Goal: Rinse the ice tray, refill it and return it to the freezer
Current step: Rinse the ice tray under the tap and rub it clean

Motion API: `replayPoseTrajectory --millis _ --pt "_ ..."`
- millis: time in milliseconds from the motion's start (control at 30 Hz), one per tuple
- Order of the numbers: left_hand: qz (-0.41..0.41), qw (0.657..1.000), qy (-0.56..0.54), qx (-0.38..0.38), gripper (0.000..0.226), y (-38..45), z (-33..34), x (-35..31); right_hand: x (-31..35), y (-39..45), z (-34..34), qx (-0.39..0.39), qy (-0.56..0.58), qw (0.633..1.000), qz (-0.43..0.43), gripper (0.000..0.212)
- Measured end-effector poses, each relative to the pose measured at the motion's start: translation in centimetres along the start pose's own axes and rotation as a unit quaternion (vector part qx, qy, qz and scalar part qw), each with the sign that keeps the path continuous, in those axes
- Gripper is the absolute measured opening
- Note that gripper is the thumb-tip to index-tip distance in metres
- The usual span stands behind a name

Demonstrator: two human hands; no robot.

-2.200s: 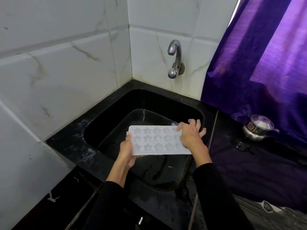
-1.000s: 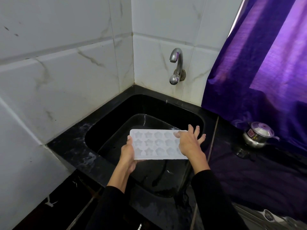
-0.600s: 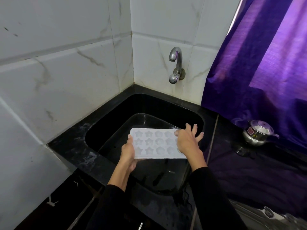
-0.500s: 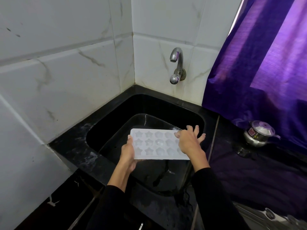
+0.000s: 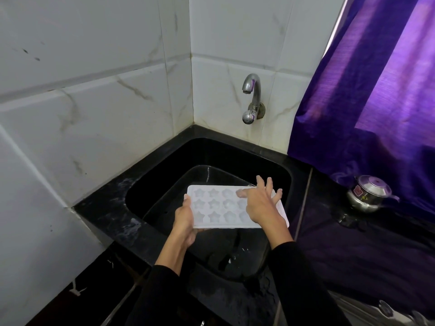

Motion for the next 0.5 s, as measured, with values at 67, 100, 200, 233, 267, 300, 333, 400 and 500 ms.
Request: replayPoseTrajectory --millis 67,100,200,233,267,300,333,400,500 --pt "0.002 1.000 -0.003 -0.002 0.047 -0.09 0.01 0.01 0.03 -0.28 -0.04 0.001 -0.004 1.000 0.001 0.085" --pt "0.003 1.000 -0.004 -0.002 0.047 -0.15 0.00 0.03 -0.02 -0.38 -0.11 -0.001 -0.005 1.000 0.003 0.084" --pt "0.002 1.000 -0.004 -0.003 0.049 -0.25 -0.05 0.04 -0.06 -0.42 -0.19 -0.006 -0.008 1.000 0.007 0.083" --pt "0.000 1.000 -0.003 -0.005 0.050 -0.27 -0.07 0.05 0.01 -0.40 -0.19 -0.008 -0.007 1.000 0.005 0.083" --pt "-0.001 1.000 -0.003 -0.006 0.050 -0.30 -0.05 0.04 0.09 -0.37 -0.15 -0.008 -0.006 1.000 0.003 0.082" --pt "-0.001 1.000 -0.004 -0.006 0.051 -0.34 -0.03 -0.02 0.14 -0.37 -0.10 -0.007 -0.007 1.000 0.003 0.081" --pt "0.000 1.000 -0.007 -0.005 0.051 -0.35 -0.01 -0.05 0.22 -0.38 -0.07 -0.006 -0.008 1.000 0.001 0.080" --pt "0.004 1.000 -0.013 -0.004 0.051 -0.40 -0.02 -0.13 0.28 -0.47 -0.06 -0.009 -0.007 1.000 -0.002 0.078" --pt "0.007 1.000 -0.016 -0.004 0.051 -0.47 -0.12 -0.28 0.38 -0.52 -0.28 -0.012 -0.005 1.000 0.001 0.079"
Point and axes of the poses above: each hand's wrist, its own y-axis towards the middle knuckle, its own z-axis out of the palm, x = y × z, the point moved 1 cm from there along y, towards the middle knuckle, and after that the axes turned 13 degrees about x, right-handed, at the moved point
